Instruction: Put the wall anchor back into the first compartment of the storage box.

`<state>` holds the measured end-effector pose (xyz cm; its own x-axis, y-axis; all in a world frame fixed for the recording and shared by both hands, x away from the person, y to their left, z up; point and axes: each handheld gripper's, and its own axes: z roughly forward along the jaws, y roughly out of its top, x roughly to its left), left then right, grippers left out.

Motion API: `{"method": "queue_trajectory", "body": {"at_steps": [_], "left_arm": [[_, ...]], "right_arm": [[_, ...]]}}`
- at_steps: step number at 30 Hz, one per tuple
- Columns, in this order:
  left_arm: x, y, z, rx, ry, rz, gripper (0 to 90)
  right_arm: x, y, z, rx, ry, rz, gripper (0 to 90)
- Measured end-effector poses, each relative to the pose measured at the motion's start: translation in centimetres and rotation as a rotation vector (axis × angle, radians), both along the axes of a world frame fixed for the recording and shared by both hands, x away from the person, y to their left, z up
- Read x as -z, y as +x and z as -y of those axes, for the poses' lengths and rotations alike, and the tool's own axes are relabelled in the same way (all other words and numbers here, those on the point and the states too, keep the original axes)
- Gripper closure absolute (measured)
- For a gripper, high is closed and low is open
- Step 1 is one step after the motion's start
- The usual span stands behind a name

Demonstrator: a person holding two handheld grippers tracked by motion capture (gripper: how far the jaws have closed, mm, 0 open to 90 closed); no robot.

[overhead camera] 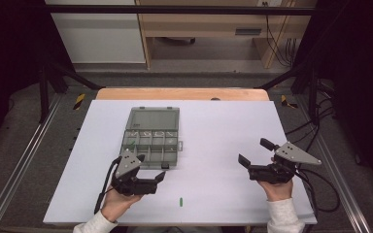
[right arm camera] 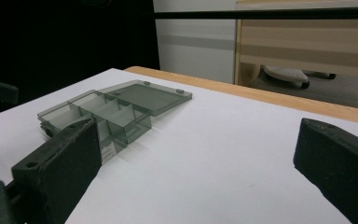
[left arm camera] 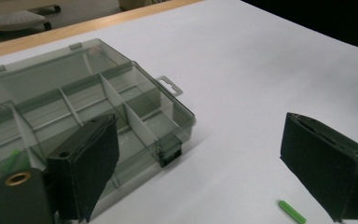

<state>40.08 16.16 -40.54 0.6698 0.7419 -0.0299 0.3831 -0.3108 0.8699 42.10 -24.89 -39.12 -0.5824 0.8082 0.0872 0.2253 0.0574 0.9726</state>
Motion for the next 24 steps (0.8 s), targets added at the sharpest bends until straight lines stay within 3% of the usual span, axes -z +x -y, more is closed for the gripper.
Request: {"method": "queue_trajectory", "body": {"at_steps": [7,24], "left_arm": [[1.6,-0.9,1.4,0.023,0.007,-0.039,12.7],[5.4,-1.8,4.7,0.071,0.092,-0.162,19.5]], "right_arm": [[0.0,-0.1,0.0,-0.001,0.0,0.003,1.4],[0.1,0.0,-0.2,0.0,-0.009,-0.005,1.4]]}}
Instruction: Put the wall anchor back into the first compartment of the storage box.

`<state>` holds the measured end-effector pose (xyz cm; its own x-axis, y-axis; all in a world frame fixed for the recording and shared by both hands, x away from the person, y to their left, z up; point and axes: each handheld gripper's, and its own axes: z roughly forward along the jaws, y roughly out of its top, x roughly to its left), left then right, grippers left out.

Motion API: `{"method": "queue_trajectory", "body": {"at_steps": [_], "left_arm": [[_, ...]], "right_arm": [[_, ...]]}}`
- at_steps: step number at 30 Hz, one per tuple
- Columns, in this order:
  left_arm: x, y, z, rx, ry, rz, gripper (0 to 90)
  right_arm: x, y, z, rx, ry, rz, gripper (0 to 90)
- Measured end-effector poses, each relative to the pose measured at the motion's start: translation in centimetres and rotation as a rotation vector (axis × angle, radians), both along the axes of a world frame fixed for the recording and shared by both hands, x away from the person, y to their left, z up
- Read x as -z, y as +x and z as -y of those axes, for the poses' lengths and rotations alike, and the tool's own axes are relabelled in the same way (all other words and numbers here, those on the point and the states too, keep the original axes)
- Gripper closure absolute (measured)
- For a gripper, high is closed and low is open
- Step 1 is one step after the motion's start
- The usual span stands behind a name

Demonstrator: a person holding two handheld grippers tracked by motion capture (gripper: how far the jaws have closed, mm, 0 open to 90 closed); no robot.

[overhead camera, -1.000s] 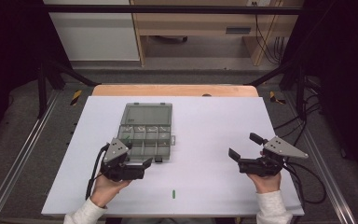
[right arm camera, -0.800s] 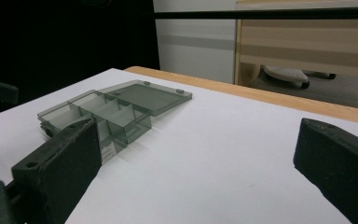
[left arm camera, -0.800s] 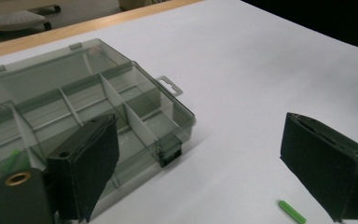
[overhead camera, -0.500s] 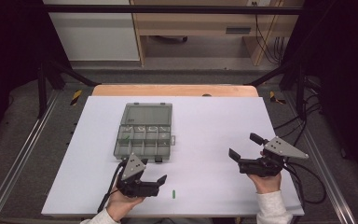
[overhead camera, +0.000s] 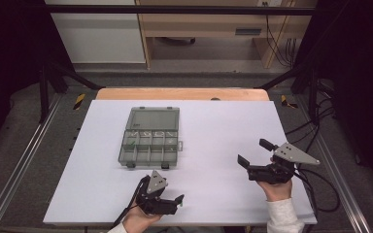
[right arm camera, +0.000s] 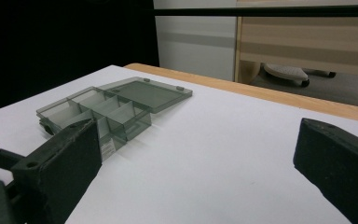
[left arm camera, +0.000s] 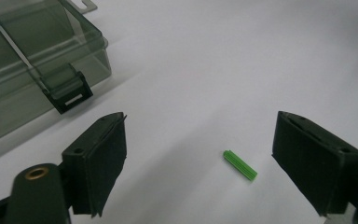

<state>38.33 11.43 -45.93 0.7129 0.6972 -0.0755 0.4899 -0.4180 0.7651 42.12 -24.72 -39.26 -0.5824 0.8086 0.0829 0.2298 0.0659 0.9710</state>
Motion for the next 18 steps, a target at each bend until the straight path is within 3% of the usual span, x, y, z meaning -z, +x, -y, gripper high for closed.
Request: {"method": "queue_trajectory", "body": {"at_steps": [9,18], "left_arm": [[1.2,-0.3,1.3,0.023,0.044,-0.055,33.0],[1.5,-0.4,1.8,0.03,0.068,-0.076,47.9]], "right_arm": [[0.0,0.0,0.0,0.001,-0.003,0.0,1.4],[0.0,0.0,0.0,0.0,-0.005,-0.002,1.5]]}}
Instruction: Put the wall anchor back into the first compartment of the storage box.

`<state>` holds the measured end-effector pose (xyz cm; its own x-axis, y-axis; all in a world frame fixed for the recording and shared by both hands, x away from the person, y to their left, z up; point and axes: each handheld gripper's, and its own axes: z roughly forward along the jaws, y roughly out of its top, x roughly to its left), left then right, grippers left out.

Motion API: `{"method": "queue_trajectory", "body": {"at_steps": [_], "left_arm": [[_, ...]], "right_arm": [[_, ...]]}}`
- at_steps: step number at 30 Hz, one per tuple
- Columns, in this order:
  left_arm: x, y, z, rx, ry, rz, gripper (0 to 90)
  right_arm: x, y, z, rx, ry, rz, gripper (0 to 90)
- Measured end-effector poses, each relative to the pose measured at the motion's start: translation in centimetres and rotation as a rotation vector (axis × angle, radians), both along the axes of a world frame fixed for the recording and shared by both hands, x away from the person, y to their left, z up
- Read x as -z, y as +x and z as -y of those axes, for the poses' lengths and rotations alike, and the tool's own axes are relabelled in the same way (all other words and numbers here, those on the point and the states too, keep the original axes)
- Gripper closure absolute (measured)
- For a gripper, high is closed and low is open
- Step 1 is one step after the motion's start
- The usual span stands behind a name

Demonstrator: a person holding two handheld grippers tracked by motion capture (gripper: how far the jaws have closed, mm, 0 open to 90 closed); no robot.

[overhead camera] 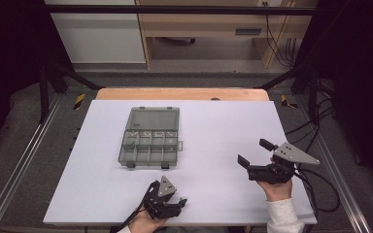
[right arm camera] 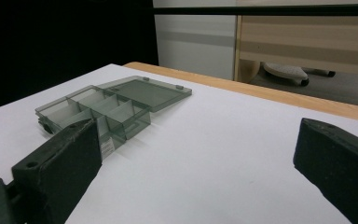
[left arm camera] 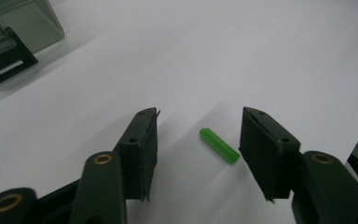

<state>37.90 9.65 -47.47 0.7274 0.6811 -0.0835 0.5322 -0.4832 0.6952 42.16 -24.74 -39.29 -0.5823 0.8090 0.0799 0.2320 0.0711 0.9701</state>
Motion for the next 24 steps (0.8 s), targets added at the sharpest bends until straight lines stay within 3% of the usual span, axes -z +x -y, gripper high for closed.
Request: {"method": "queue_trajectory", "body": {"at_steps": [9,24], "left_arm": [[-0.09,-0.52,0.54,0.005,0.036,0.008,58.9],[-0.41,-0.71,0.72,0.003,0.069,-0.019,79.9]], "right_arm": [[0.0,0.0,-0.02,0.0,0.002,0.0,1.5],[-0.02,0.01,-0.04,-0.003,0.006,0.003,1.5]]}}
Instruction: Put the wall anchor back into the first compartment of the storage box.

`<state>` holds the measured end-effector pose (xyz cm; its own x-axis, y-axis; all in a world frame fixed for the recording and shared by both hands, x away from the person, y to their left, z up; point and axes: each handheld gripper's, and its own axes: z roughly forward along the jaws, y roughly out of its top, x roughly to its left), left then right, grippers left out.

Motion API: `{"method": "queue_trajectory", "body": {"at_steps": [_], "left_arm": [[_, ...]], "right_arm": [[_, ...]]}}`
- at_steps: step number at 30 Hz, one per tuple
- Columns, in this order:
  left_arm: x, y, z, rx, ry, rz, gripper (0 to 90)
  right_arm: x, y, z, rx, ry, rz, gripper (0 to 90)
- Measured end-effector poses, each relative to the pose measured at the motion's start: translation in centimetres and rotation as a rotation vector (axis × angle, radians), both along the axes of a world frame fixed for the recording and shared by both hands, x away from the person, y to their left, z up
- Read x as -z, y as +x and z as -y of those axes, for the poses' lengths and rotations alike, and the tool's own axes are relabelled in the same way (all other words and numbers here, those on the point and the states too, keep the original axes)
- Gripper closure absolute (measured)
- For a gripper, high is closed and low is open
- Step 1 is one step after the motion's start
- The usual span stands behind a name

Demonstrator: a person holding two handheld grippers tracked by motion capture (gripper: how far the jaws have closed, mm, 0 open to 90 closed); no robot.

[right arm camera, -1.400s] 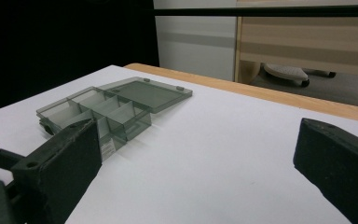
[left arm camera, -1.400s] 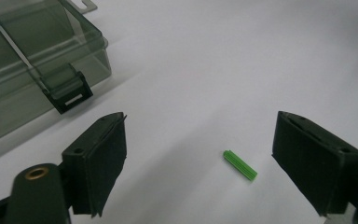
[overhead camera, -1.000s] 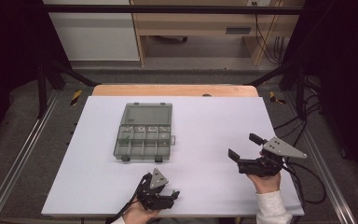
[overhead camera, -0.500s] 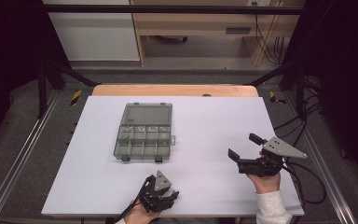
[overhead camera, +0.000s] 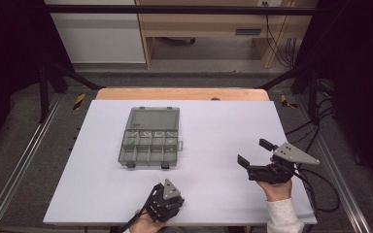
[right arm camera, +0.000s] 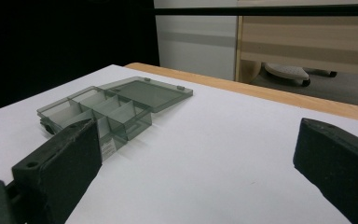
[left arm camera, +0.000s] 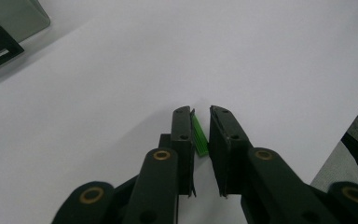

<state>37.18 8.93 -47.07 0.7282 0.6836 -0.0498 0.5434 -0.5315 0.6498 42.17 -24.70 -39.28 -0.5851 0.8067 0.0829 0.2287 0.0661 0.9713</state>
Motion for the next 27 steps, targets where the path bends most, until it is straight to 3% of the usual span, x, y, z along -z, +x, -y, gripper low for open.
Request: {"method": "queue_trajectory", "body": {"at_steps": [13,27], "left_arm": [[-0.2,0.1,0.0,0.033,0.004,-0.009,83.5],[-2.6,0.9,-1.9,0.022,-0.049,0.05,83.5]], "right_arm": [[0.0,0.0,0.0,-0.006,-0.005,-0.001,1.5],[0.1,0.0,-0.1,-0.003,-0.002,-0.004,1.5]]}}
